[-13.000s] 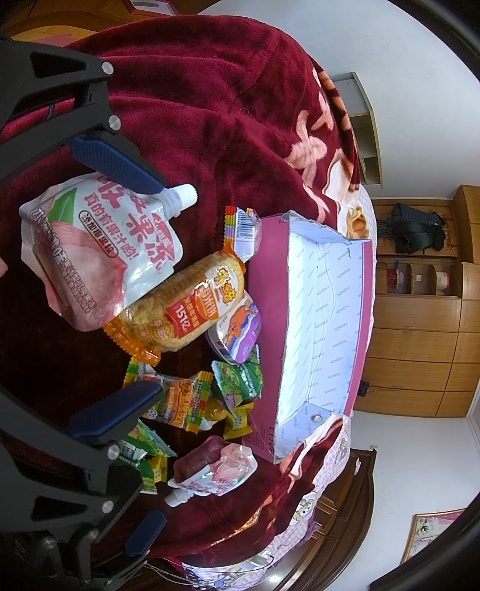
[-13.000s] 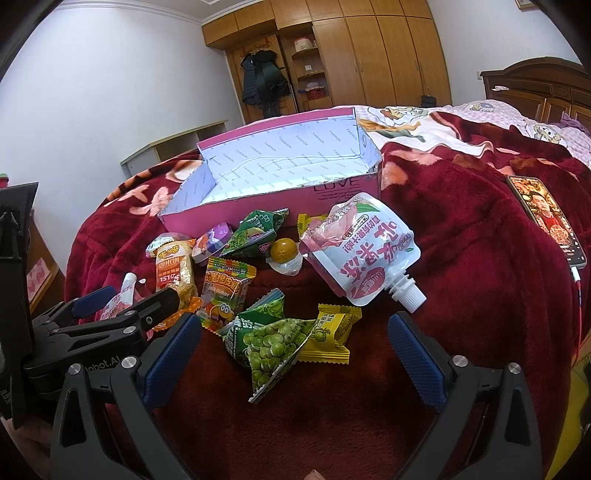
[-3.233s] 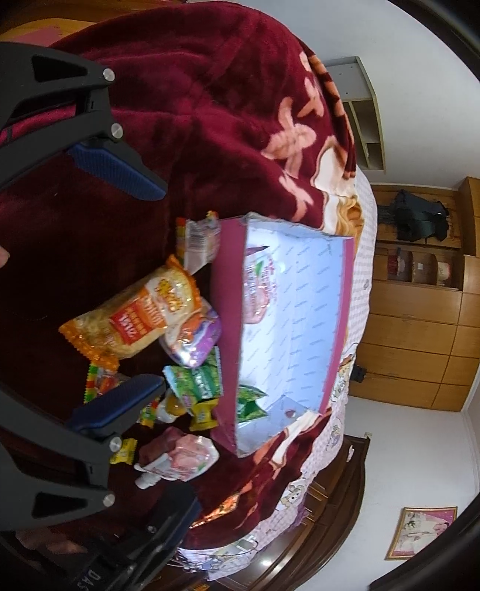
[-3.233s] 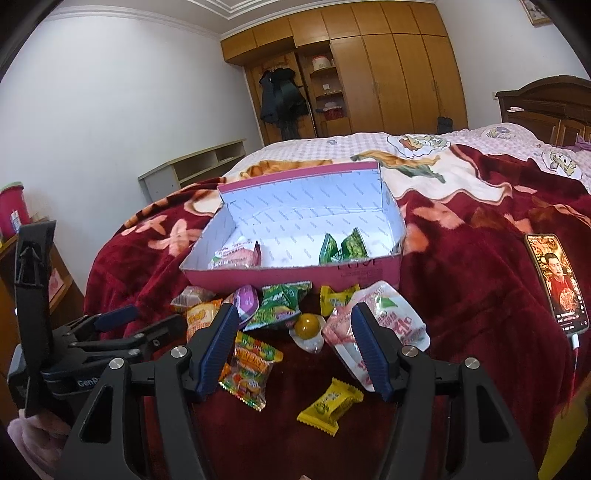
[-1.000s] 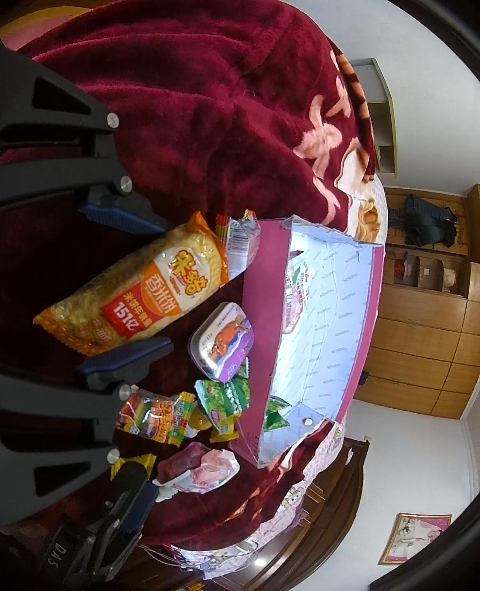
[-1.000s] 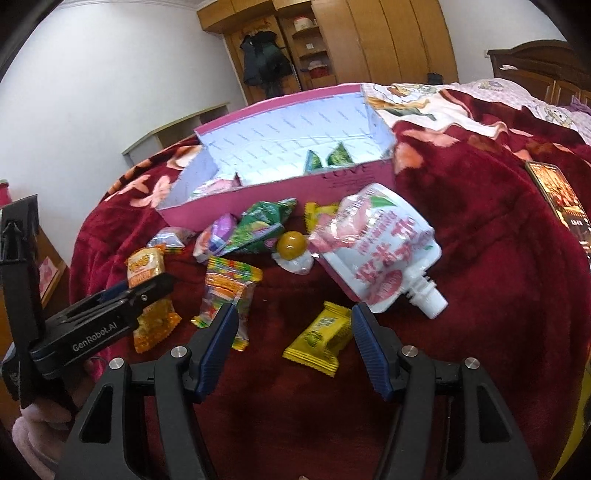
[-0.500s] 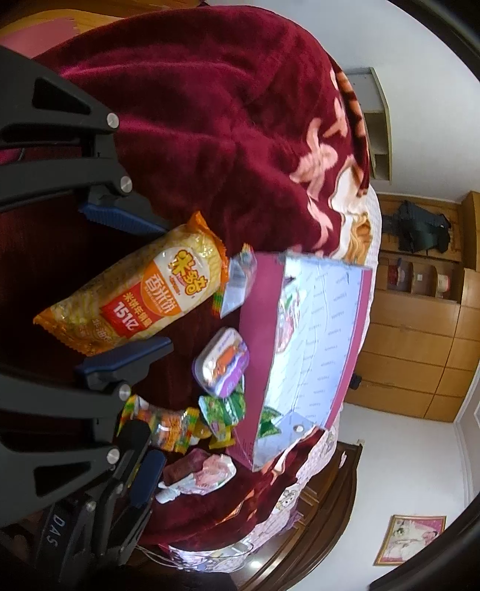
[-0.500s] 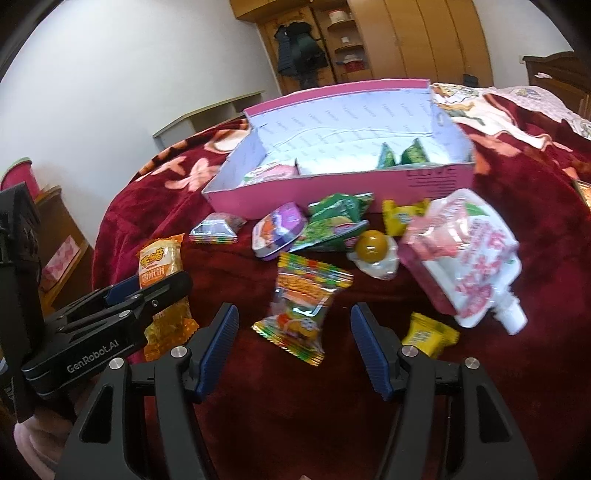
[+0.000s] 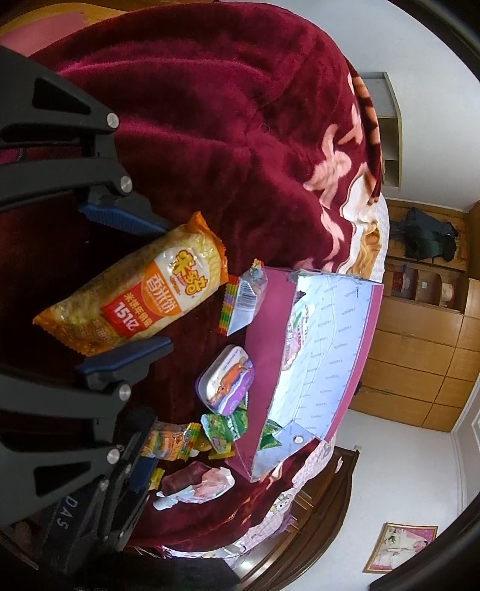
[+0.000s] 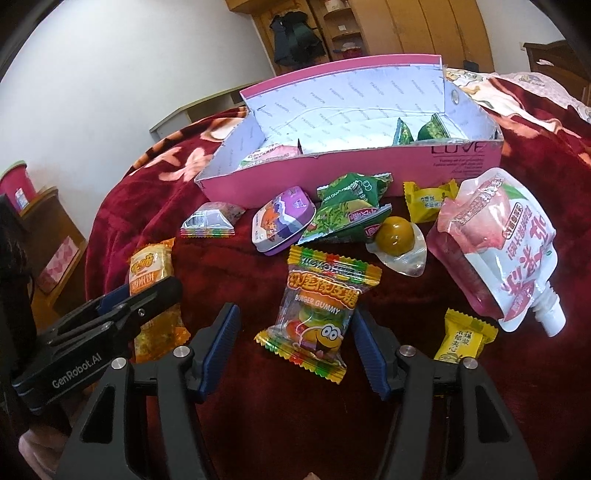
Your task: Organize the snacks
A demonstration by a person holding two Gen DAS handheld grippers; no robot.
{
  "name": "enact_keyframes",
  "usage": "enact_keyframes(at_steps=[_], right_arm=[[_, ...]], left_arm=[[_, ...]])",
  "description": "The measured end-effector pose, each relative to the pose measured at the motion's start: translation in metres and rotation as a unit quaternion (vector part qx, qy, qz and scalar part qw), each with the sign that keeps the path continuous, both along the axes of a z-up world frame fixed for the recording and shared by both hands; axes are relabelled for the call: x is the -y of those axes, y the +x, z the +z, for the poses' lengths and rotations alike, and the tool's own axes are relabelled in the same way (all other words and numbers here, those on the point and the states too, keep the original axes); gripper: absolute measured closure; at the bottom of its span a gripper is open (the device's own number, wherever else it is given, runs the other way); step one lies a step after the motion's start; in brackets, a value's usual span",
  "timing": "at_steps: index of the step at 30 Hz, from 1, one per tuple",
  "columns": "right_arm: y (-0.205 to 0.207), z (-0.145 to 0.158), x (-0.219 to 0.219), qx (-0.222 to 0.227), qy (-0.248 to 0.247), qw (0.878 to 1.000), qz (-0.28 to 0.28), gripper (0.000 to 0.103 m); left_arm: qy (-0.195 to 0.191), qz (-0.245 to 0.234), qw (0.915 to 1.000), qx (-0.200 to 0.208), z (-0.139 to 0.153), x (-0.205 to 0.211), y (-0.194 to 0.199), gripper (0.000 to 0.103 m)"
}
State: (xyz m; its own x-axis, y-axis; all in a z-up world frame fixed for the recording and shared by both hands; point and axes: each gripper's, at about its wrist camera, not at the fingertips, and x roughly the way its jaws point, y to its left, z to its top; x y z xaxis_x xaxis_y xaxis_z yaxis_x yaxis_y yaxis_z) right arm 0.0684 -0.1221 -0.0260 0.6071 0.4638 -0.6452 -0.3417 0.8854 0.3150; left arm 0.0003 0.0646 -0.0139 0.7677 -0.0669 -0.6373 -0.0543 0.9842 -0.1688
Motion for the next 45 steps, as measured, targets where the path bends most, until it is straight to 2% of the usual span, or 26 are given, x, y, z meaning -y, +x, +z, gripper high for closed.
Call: enact_keyframes(at_steps=[1, 6, 22, 35, 45], right_arm=[[0.001, -0.001, 0.001, -0.002, 0.001, 1.000, -0.004, 0.045], [0.004, -0.006, 0.010, -0.009, 0.006, 1.000, -0.027, 0.066], [-0.006, 0.000, 0.026, -0.001, 0.028, 0.999, -0.029, 0.068], [-0.016, 0.016, 0.036, 0.019, 0.036, 0.999, -0.024, 0.068], [-0.015, 0.029, 0.041, 0.033, 0.035, 0.999, -0.013, 0.068]], left_arm=[[-0.001, 0.000, 1.0000, 0.000, 0.000, 0.000, 0.000, 0.045], [0.002, 0.000, 1.0000, 0.001, -0.001, -0.001, 0.001, 0.045], [0.004, -0.005, 1.0000, 0.007, 0.003, 0.001, 0.000, 0.045], [0.010, -0.021, 0.9994, 0.026, 0.022, 0.016, -0.006, 0.045], [0.009, -0.043, 0.9985, 0.033, 0.035, 0.029, 0.005, 0.045]])
